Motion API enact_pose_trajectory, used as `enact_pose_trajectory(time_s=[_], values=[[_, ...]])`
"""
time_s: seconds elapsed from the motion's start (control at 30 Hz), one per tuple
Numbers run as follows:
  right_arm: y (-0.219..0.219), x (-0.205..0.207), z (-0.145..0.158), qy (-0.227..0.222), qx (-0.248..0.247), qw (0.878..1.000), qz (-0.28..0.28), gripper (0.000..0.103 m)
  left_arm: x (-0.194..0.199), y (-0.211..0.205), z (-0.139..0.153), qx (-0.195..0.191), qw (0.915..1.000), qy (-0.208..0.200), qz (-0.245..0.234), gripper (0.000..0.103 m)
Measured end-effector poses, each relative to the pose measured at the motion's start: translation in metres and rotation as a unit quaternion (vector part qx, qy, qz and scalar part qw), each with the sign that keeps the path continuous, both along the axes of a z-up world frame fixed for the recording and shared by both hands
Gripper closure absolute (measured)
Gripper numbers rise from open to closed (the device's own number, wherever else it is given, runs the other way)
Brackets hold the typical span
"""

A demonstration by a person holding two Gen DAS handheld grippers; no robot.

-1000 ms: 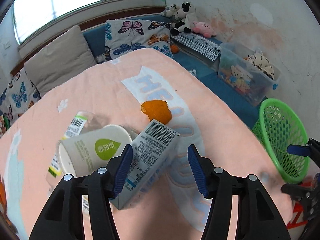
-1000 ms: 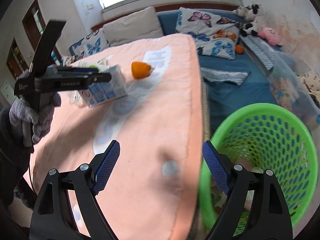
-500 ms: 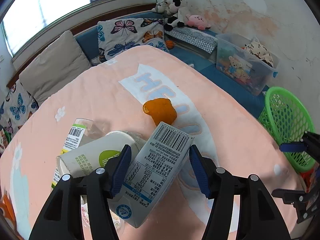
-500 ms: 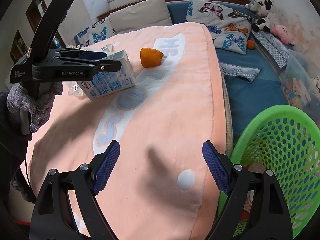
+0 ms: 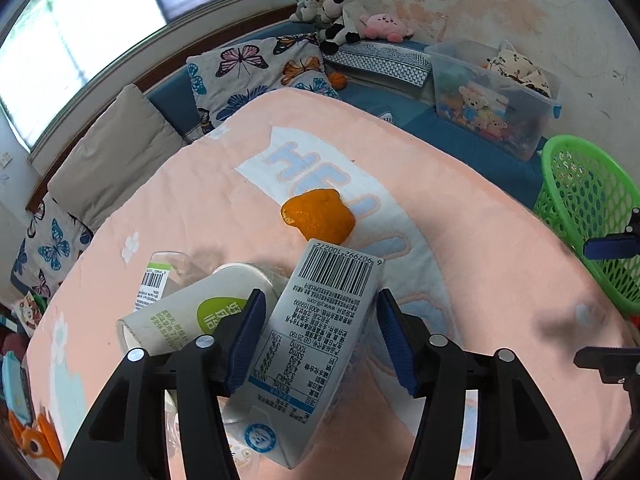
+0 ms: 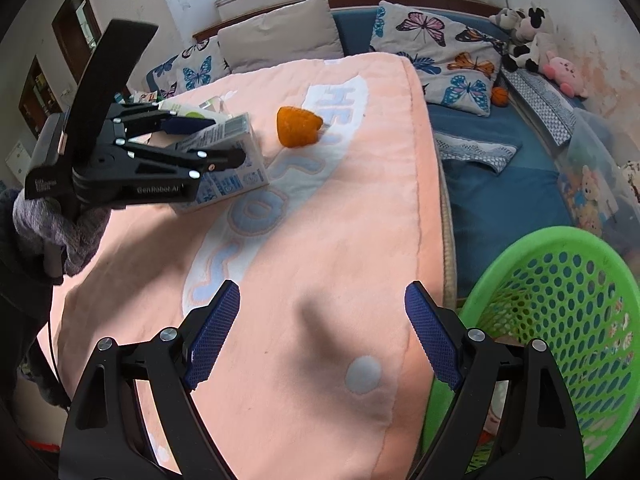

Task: Collect trash
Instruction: 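Grasp the orange sponge-like piece with the right tool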

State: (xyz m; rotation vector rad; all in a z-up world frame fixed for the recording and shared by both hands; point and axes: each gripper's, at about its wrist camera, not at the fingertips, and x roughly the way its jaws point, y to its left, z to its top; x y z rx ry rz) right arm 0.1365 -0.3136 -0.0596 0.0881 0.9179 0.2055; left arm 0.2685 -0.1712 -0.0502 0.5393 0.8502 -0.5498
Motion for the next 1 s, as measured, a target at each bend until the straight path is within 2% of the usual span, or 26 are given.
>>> enact_pose_trajectory(time_s=[0.17, 0.3, 0.4, 0.53, 0.77, 1.0], values=[[-0.005, 0.005, 0.013, -0.014, -0.004, 1.000, -0.007, 0.019, -0.009, 0.007, 0.008, -0.022, 0.9996, -0.002, 0.019, 0.055], [-0.005, 0.016, 0.025, -0.028, -0.011, 1.000, -0.001, 0.020, -0.019, 0.026, 0.022, -0.061, 0.9971, 0.008, 0.045, 0.058], [0.000, 0.030, 0.032, -0.036, -0.017, 0.999, 0.009, 0.023, -0.031, 0.045, 0.039, -0.093, 0.9939, 0.007, 0.059, 0.059], [0.011, 0.054, 0.035, -0.038, -0.023, 0.999, 0.026, 0.030, -0.042, 0.068, 0.055, -0.117, 0.9901, 0.003, 0.077, 0.059], [0.035, 0.105, 0.022, -0.028, -0.035, 0.997, 0.063, 0.039, -0.052, 0.103, 0.076, -0.139, 0.9851, -0.002, 0.102, 0.059], [0.049, 0.152, -0.001, -0.011, -0.035, 0.996, 0.084, 0.048, -0.054, 0.126, 0.083, -0.152, 0.9823, 0.002, 0.110, 0.059]])
